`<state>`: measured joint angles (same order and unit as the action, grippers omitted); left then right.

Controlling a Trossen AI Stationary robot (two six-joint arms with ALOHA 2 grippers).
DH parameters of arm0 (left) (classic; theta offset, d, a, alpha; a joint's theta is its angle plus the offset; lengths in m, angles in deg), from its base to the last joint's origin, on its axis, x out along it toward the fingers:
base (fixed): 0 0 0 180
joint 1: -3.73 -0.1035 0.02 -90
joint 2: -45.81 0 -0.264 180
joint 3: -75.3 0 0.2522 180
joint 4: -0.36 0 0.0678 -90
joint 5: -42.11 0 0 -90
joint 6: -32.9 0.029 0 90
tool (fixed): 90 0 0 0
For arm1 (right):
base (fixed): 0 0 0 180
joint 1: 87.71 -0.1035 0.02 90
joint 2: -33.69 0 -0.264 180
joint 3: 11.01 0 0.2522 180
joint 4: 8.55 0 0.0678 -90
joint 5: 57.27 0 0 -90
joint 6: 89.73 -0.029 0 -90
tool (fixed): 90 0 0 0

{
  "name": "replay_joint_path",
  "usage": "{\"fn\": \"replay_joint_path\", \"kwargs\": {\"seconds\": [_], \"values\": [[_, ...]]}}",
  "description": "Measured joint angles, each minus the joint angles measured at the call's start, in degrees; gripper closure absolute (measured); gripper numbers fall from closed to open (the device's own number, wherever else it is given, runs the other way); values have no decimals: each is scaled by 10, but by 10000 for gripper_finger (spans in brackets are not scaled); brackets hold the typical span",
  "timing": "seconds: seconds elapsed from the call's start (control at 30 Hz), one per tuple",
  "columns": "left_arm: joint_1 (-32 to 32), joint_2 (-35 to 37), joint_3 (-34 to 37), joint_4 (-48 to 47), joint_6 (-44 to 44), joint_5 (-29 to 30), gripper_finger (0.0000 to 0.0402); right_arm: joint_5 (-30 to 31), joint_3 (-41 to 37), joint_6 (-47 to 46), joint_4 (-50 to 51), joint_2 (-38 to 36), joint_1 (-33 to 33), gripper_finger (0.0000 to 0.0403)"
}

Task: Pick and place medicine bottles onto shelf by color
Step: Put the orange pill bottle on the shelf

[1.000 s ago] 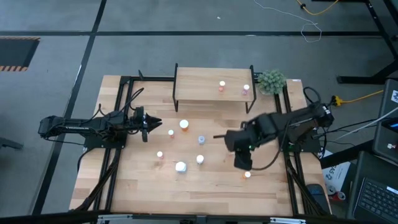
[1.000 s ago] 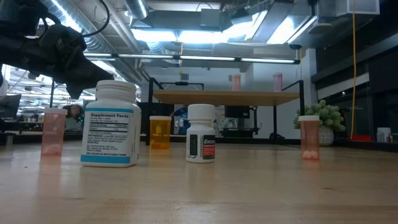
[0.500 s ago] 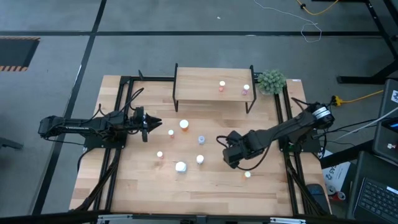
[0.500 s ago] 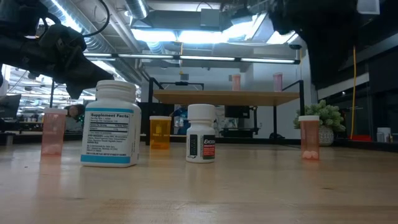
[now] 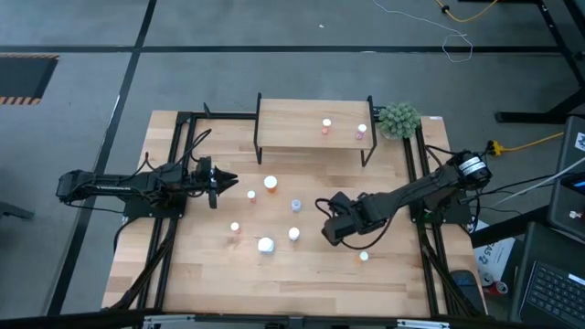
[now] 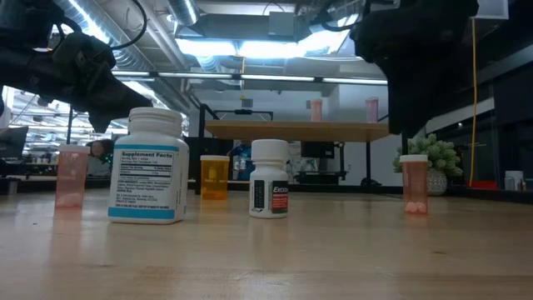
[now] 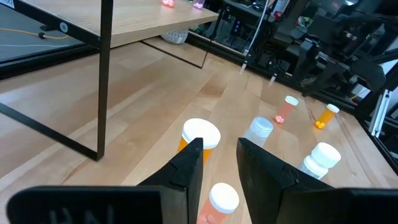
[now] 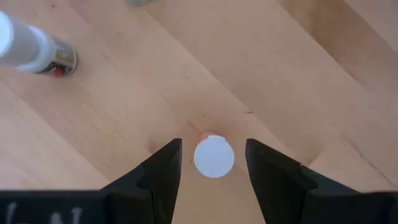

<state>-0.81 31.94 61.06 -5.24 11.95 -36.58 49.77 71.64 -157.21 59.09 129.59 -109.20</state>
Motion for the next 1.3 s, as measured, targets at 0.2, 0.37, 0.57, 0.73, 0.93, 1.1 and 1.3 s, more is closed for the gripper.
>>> {"fn": "replay_joint_path", "kwargs": {"seconds": [0.2,0.37,0.57,0.73,0.93,1.1,1.3], "values": [[0,0,0,0,0,0,308,-1,0,-32,-6,10,1,221],[0,0,0,0,0,0,308,1,-1,-59,1,16,4,221],[0,0,0,-4,0,-3,308,0,0,-62,9,28,8,221],[0,0,0,-8,0,-3,308,-4,-1,-62,7,43,8,221],[0,0,0,-13,0,-3,308,-6,0,-63,-2,52,8,221],[0,0,0,-13,0,-3,308,-15,0,-68,-1,58,8,221],[0,0,0,-14,0,-3,308,-36,0,-70,-2,65,8,221]]}}
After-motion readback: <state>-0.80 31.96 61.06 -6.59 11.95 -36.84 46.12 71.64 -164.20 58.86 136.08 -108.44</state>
